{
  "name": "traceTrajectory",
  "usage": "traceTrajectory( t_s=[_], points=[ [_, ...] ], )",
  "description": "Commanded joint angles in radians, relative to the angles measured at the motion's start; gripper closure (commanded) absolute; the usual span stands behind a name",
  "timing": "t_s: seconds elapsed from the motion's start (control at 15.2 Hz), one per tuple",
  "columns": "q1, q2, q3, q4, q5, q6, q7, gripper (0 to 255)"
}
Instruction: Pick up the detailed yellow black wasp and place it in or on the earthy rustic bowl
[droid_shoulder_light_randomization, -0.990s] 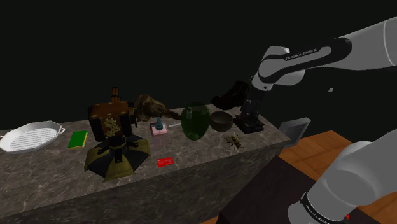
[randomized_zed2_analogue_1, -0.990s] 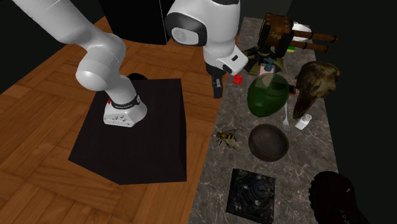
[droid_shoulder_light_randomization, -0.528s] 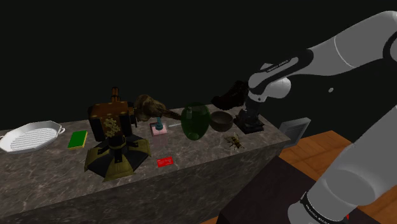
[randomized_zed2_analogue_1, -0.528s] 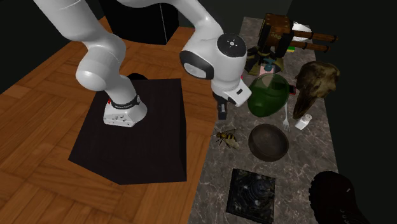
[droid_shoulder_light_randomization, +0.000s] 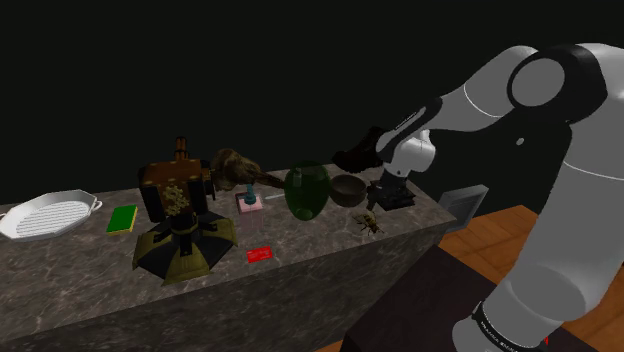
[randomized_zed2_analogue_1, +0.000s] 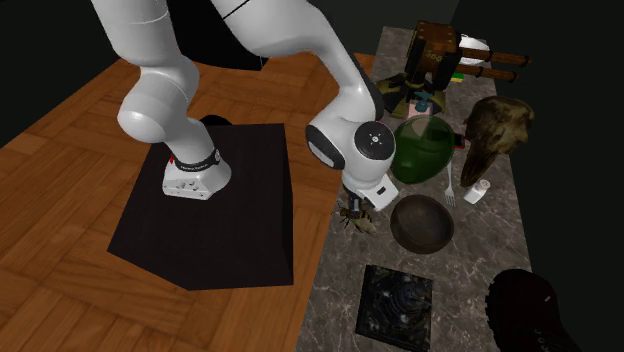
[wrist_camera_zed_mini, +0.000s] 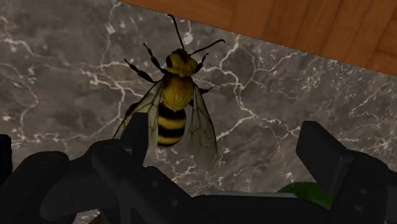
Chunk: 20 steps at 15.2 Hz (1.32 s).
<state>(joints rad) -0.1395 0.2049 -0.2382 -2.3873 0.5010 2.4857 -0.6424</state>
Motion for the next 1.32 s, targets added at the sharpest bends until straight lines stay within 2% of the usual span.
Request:
traceTrajectory(
  t_s=[0.0,0.2,0.66,1.19,1.25],
  points=[
    [-0.030,0.089,0.010,0.038,0.071,0.025,-0.067,0],
    [-0.068,0.188,0.033,0.094,0.136,0.040,-0.120,0],
    [-0.082,0.275,0.080,0.113,0.207,0.104,-0.168,0],
    [-0.083,0.282,0.084,0.116,0.212,0.109,-0.172,0],
    [-0.083,0.282,0.084,0.116,0.212,0.109,-0.172,255]
  ],
)
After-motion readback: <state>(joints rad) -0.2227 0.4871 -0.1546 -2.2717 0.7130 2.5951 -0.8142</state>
